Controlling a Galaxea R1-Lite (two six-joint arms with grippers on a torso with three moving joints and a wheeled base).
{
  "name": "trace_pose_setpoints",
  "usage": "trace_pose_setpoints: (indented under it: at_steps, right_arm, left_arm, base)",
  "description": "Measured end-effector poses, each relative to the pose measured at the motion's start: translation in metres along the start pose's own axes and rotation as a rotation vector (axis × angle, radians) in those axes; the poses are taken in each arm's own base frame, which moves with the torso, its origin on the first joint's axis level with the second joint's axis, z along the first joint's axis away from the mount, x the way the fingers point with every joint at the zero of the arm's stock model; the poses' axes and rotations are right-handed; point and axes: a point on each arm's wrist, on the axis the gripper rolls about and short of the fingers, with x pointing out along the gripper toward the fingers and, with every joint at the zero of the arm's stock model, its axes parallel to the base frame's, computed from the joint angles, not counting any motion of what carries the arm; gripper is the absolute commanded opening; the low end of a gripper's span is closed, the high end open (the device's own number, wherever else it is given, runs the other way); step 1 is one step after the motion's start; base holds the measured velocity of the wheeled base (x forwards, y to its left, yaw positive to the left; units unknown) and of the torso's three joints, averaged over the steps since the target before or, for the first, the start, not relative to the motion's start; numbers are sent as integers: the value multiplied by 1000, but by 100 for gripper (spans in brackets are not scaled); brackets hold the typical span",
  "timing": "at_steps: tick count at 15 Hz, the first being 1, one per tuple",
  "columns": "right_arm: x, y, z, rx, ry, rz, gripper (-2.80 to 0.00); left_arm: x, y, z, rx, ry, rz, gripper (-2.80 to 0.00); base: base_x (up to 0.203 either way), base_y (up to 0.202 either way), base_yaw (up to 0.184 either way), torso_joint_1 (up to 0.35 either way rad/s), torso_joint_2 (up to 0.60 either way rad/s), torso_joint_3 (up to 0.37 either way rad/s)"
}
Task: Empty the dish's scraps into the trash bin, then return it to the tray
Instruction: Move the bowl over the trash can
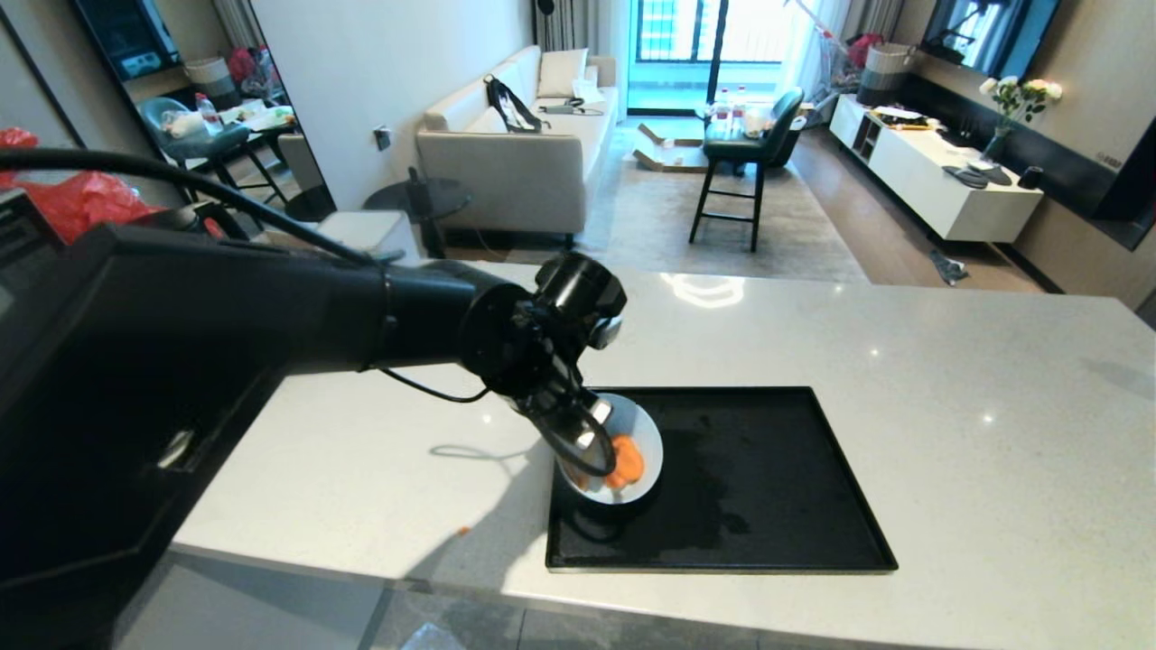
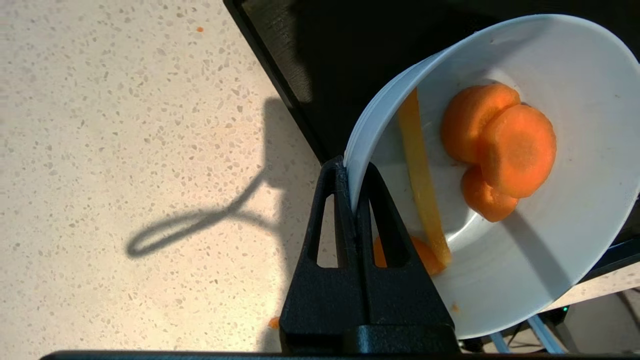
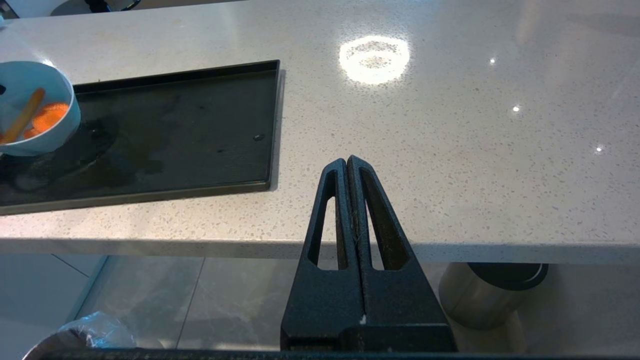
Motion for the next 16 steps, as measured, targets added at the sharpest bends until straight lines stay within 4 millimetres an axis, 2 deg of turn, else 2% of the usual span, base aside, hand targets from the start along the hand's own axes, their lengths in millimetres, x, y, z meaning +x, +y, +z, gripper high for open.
trace_pose_setpoints:
  at_steps: [3, 9, 12, 16]
  right_arm:
    - [0, 0, 0, 0, 1, 0, -280]
    - [0, 0, 0, 0, 0, 0, -280]
    - [0, 0, 0, -1, 0, 0, -280]
    - [0, 0, 0, 0, 0, 0, -280]
  left_arm:
    - [-15, 6, 2, -63, -18, 3, -280]
    - [-71, 27, -4, -229, -21, 14, -280]
    - [-109, 49, -16, -281, 1, 38, -280]
    - [-156, 81, -51, -355, 13, 65, -280]
  base:
    - [0, 0, 0, 0, 0, 0]
    - [0, 0, 0, 0, 0, 0]
    - [0, 0, 0, 0, 0, 0]
    - [0, 0, 0, 0, 0, 0]
